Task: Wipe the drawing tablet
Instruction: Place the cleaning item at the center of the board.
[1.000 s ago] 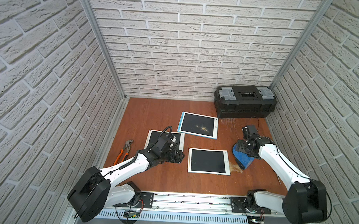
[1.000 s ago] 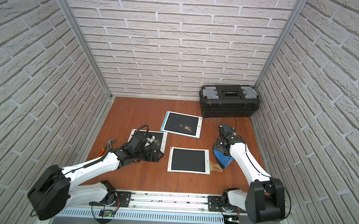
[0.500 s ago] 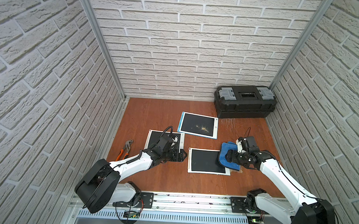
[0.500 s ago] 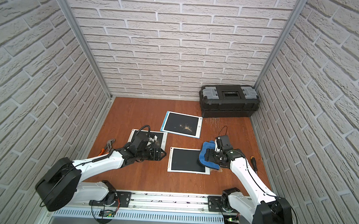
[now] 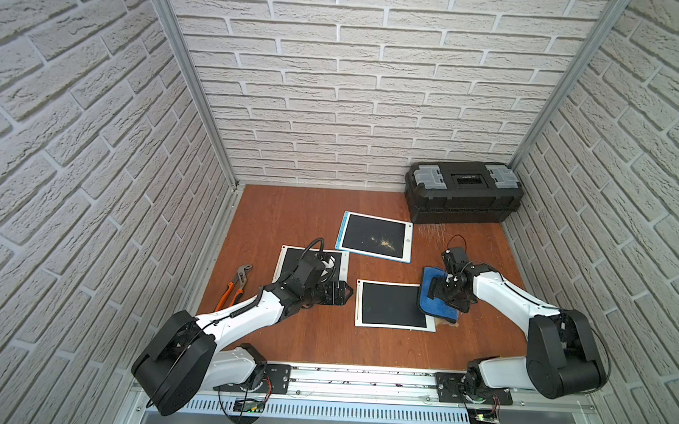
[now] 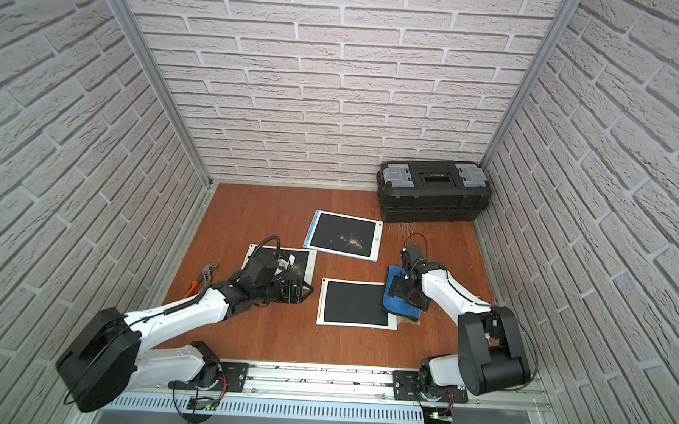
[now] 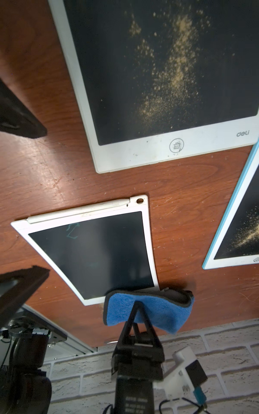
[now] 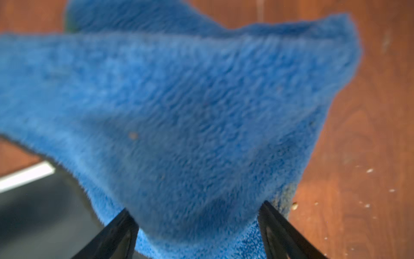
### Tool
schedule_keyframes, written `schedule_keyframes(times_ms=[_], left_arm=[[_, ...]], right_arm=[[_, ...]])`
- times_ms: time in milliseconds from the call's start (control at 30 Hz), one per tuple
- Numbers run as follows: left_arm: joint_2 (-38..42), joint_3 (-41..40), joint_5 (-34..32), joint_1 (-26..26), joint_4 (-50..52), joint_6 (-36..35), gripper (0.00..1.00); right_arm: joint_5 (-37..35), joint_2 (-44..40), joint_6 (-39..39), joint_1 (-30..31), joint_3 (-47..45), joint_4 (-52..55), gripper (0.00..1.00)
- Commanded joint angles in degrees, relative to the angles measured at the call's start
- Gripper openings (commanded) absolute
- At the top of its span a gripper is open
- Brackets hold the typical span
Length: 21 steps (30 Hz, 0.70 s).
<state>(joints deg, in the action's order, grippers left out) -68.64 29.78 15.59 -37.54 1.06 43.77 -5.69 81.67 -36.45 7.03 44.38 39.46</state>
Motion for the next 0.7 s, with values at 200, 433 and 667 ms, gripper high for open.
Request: schedule_keyframes(times_ms=[200,433,667], left_arm=[[2.99,-1.72,-1.54,0.45,1.97,0.00,0.92],[1.67,-1.50,-1.71,0.58,1.24,-0.16,0.93],[0.79,-1.03,-1.97,0.70,0.79,-0.19,0.93]], right_arm=[[-14.39,-4.42,-6.65,-3.59,3.09,7.43,0.79],[-18.50,-12.37,-3.30,-2.91,5.10,11.42,0.83],[-21.56,-21.33,-2.70,-2.55,6.54,15.38,0.85]])
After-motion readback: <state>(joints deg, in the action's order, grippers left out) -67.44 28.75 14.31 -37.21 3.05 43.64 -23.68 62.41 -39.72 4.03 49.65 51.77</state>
